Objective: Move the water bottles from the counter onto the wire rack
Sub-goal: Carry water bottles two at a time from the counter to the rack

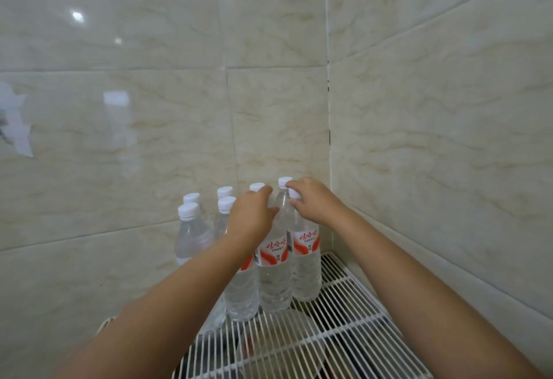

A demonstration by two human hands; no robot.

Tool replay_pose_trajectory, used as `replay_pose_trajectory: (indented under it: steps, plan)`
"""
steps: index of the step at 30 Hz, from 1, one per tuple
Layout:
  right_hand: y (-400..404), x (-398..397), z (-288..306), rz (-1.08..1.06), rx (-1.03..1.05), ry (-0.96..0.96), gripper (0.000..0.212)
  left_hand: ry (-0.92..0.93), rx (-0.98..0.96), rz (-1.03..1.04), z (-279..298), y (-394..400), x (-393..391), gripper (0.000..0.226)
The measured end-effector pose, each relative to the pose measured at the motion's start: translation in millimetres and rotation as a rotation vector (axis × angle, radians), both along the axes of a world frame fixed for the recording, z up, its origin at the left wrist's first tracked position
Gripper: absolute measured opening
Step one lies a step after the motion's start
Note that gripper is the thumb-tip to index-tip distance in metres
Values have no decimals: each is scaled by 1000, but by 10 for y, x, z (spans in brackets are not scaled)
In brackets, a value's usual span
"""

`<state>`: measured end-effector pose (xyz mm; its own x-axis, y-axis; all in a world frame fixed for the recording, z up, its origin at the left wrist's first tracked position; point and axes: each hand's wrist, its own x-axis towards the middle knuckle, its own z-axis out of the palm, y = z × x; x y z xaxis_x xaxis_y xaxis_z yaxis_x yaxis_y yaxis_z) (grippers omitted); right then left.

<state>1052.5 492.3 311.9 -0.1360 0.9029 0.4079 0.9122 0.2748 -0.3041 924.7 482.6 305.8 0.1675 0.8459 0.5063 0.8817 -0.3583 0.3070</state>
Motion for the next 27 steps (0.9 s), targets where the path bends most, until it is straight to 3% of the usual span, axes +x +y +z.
replay_pose_trajectory:
  steps: [5,8,12,15,18,27]
  plan:
    - [-59,-60,-112,-34,51,69,47,138,75,24,-31,-91,-35,35]
    - [-163,-83,-104,-76,45,57,53,234,294,1,8,-180,-140,26]
    - [-316,-204,-22,-139,231,44,49,406,374,110,18,-298,-445,34]
    - [-451,-508,44,-38,352,94,44,409,322,195,4,-486,-778,21]
    - [-595,-1039,10,175,450,124,38,302,204,269,-73,-779,-1135,32]
    - [-1429,-2969,-399,728,250,92,44,226,-145,844,-536,-2375,-2770,49]
